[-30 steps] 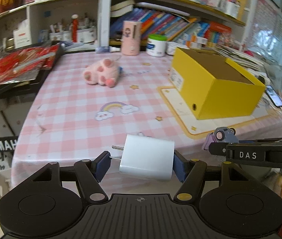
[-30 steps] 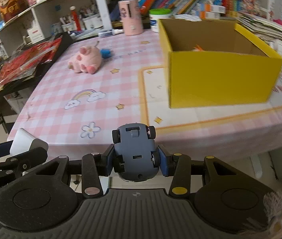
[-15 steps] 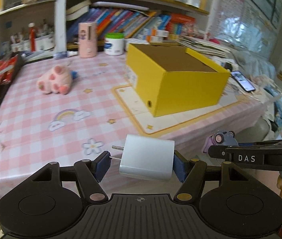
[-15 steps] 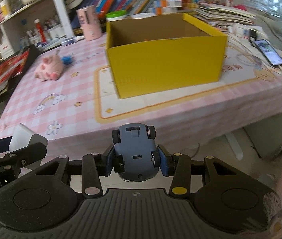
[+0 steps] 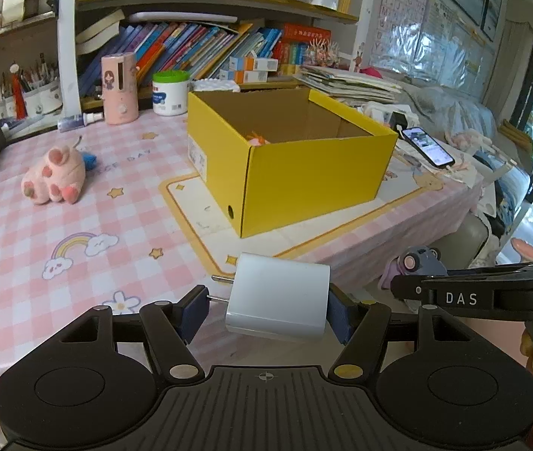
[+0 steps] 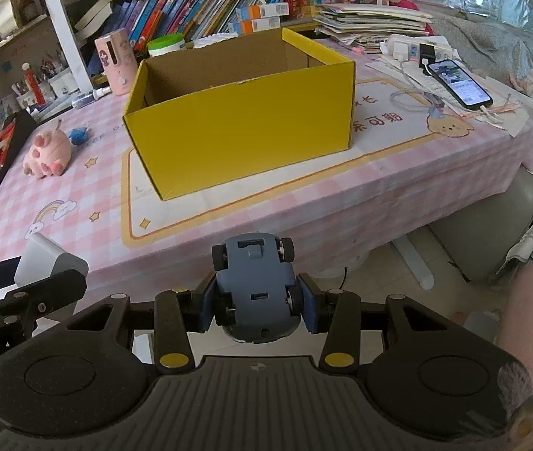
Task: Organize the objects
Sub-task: 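Carry the charger plug and toy car with both grippers over the yellow box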
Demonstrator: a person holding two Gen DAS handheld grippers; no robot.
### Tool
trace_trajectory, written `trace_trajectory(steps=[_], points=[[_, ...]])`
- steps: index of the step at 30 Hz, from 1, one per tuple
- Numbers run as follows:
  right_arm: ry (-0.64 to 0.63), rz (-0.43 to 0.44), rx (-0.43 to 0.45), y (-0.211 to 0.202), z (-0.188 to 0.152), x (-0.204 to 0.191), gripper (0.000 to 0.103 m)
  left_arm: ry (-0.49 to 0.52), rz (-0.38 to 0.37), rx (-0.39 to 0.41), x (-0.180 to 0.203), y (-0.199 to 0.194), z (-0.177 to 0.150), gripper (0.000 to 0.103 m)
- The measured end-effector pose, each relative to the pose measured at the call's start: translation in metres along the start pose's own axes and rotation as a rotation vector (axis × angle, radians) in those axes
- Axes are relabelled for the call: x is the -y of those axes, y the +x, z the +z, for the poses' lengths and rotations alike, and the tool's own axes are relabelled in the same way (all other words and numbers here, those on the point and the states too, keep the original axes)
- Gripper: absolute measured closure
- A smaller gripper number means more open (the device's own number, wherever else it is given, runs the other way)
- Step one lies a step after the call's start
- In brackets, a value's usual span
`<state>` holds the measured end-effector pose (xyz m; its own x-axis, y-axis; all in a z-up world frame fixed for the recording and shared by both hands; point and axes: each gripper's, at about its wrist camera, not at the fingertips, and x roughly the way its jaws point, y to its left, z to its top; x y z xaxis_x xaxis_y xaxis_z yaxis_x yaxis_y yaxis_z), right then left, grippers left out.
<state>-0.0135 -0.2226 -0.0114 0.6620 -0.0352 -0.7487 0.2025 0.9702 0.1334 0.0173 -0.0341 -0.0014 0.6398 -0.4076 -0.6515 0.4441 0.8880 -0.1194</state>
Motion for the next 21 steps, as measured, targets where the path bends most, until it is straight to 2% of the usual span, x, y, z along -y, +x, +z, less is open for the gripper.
trace_trajectory(steps=[14,21], points=[[-0.025,0.021,0.008,0.017,0.031,0.016,0.062,0.014,0.022,0.045,0.014,0.017,0.027,0.038],[-0.032,0.033,0.076,0.020,0.064,0.028,0.062,0.009,0.025,0.099,0.020,0.028,0.056,0.038]])
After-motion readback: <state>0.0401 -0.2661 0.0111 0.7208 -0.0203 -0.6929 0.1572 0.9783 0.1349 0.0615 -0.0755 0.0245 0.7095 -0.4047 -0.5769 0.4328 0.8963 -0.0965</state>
